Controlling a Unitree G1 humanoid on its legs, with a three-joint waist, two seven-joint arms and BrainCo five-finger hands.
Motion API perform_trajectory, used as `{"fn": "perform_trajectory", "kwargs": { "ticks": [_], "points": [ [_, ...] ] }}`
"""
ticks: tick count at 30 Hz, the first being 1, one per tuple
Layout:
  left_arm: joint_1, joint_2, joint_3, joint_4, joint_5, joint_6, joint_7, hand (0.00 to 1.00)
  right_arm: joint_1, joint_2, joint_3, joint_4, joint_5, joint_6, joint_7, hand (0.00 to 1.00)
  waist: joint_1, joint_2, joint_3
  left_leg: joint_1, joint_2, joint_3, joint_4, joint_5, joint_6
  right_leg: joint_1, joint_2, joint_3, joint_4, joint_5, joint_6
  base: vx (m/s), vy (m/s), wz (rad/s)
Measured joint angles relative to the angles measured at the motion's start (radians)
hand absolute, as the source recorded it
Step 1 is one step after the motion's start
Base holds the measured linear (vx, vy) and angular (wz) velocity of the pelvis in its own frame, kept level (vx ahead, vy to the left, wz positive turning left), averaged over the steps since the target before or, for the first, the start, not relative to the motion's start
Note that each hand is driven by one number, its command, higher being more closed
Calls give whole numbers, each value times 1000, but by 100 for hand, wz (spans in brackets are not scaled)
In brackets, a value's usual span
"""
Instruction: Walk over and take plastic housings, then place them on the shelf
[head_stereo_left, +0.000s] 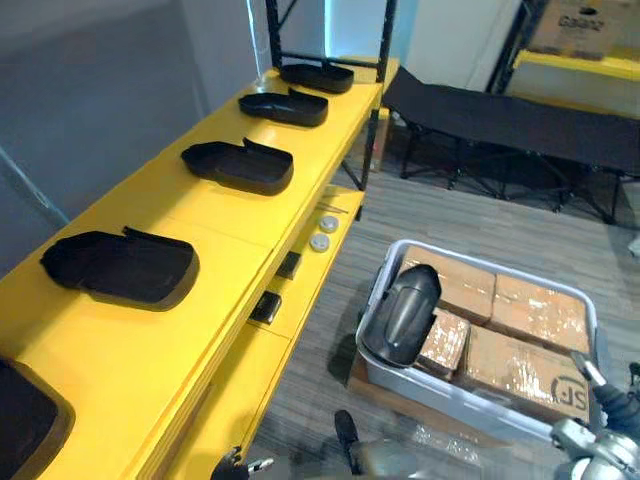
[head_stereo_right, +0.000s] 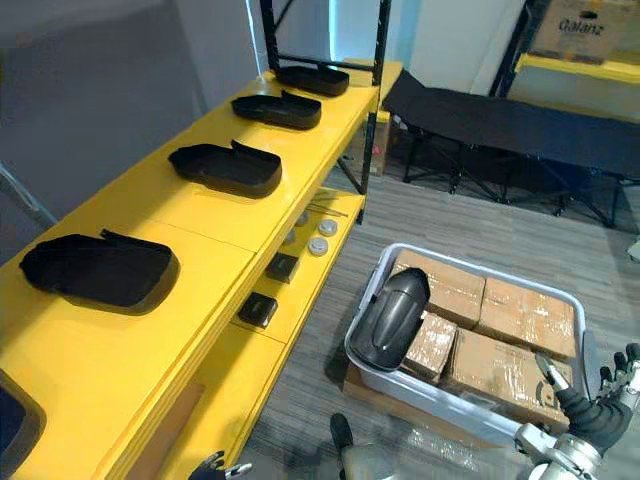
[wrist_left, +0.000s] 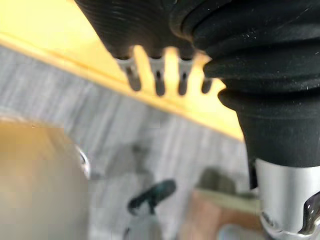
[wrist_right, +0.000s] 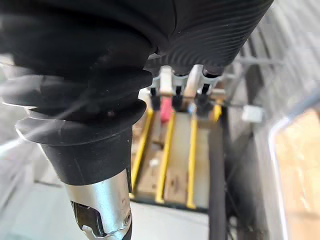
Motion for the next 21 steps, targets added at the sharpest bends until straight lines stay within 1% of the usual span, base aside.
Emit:
{"fn": "perform_trajectory", "kwargs": {
  "ticks": [1, 2, 3, 4, 5, 6, 7, 8, 9, 10, 11, 12, 13, 14, 15, 16, 17, 18, 19, 20, 21],
  "points": [
    [-1, 0, 0, -14, -15, -4, 2, 0, -28, -6, 22, 23, -4, 0, 1, 0, 9, -4, 13, -22, -10, -71, 35, -20, 31, -2, -2, 16, 0, -2, -2, -56, 27, -82],
    [-1, -5, 0, -31, -36, -15, 5, 0, -76, -25, 48, 76, -14, 4, -2, 0, 18, 0, 25, -56, -26, -174, 81, -61, 53, -13, 8, 39, 6, -2, -3, -140, 87, -77],
    [-4, -11, -11, -60, -39, -37, 6, 0, -158, -60, 81, 165, -18, 13, -12, 0, 38, 25, 41, -136, -46, -297, 150, -115, 68, -80, 33, 52, 78, -3, -3, -242, 126, -70],
    [-9, -15, -16, -67, -38, -43, 6, 0, -183, -70, 90, 185, -18, 15, -17, 0, 44, 33, 56, -151, -50, -331, 176, -140, 71, -103, 43, 56, 116, -10, 6, -245, 103, -50],
    [-25, -16, -24, -68, -38, -50, 6, 0, -203, -76, 105, 195, -17, 24, -38, 0, 53, 47, 82, -155, -59, -367, 189, -167, 74, -126, 49, 57, 161, -23, 18, -249, 132, -10],
    [-43, -12, -27, -72, -41, -54, 5, 0, -206, -70, 126, 195, -18, 28, -75, 0, 59, 41, 118, -154, -76, -378, 195, -190, 73, -141, 40, 61, 199, -24, 30, -200, 126, 1],
    [-45, -7, -23, -82, -46, -55, 6, 0, -205, -63, 140, 198, -20, 29, -93, 0, 64, 29, 136, -153, -86, -380, 202, -192, 74, -140, 32, 68, 206, -18, 37, -274, 152, -8],
    [-41, 2, -5, -93, -51, -57, 6, 0, -192, -44, 166, 200, -20, 27, -119, 0, 80, 5, 151, -148, -103, -361, 212, -193, 78, -136, 17, 92, 205, 1, 65, -229, 113, -28],
    [-37, 7, 4, -96, -47, -57, 6, 0, -178, -35, 176, 197, -19, 20, -130, 0, 92, -2, 154, -145, -110, -346, 220, -196, 83, -132, 14, 98, 200, 1, 62, -284, 124, -53],
    [-24, 8, 33, -103, -45, -57, 14, 0, -155, -20, 194, 188, -19, 8, -144, 0, 103, -16, 162, -147, -110, -320, 235, -196, 98, -130, 3, 78, 184, -34, 22, -264, 105, -60],
    [-18, -9, 64, -107, -43, -56, 35, 0, -137, -6, 210, 180, -20, 4, -149, 0, 121, 7, 161, -145, -92, -287, 214, -172, 124, -146, -14, -4, 221, -102, -10, -255, 91, -54],
    [-11, -14, 76, -107, -47, -53, 42, 0, -130, 3, 220, 178, -20, 2, -150, 0, 121, 7, 161, -145, -86, -277, 199, -159, 127, -163, -24, -42, 270, -120, -18, -232, 87, -46],
    [-11, -13, 85, -106, -50, -47, 62, 0, -122, 24, 246, 179, -21, 0, -150, 0, 120, -4, 156, -144, -81, -263, 157, -125, 131, -194, -54, -94, 441, -170, -34, -151, 62, -28],
    [-12, -4, 86, -105, -51, -43, 67, 0, -119, 30, 256, 179, -22, -3, -151, 0, 121, -7, 154, -145, -77, -263, 145, -114, 129, -198, -65, -102, 507, -204, -27, -113, 60, -23],
    [-10, -2, 91, -106, -51, -43, 74, 0, -114, 40, 272, 179, -29, -5, -157, 0, 124, -12, 149, -148, -71, -263, 131, -101, 128, -197, -83, -104, 591, -255, -13, -32, 27, -10],
    [-10, 3, 94, -105, -51, -43, 77, 0, -110, 57, 290, 179, -35, -5, -161, 0, 129, -18, 144, -158, -64, -264, 119, -89, 122, -171, -111, -101, 652, -290, -15, -12, 10, -14],
    [-10, 17, 104, -107, -50, -43, 72, 0, -107, 67, 309, 180, -44, -5, -179, 0, 140, -38, 132, -169, -56, -263, 118, -86, 115, -131, -137, -96, 654, -304, -19, 7, -22, -18],
    [-9, 27, 119, -105, -46, -42, 66, 0, -105, 73, 317, 180, -52, -1, -194, 0, 151, -49, 124, -178, -51, -261, 120, -83, 109, -98, -150, -89, 618, -324, 2, 25, -49, -17],
    [-8, 36, 126, -102, -43, -43, 62, 0, -104, 77, 320, 180, -54, 2, -204, 0, 152, -59, 119, -182, -48, -259, 122, -82, 105, -83, -150, -83, 583, -335, 19, 65, -133, -11],
    [-7, 44, 144, -95, -36, -42, 54, 0, -107, 79, 317, 180, -67, 6, -222, 0, 152, -69, 114, -182, -40, -254, 123, -79, 90, -61, -148, -82, 540, -354, 47, 67, -142, -9],
    [1, 44, 163, -86, -27, -45, 45, 0, -110, 77, 315, 179, -71, 10, -226, 0, 150, -72, 110, -175, -30, -244, 125, -79, 74, -42, -144, -84, 510, -371, 82, 76, -187, -14]
  ]
}}
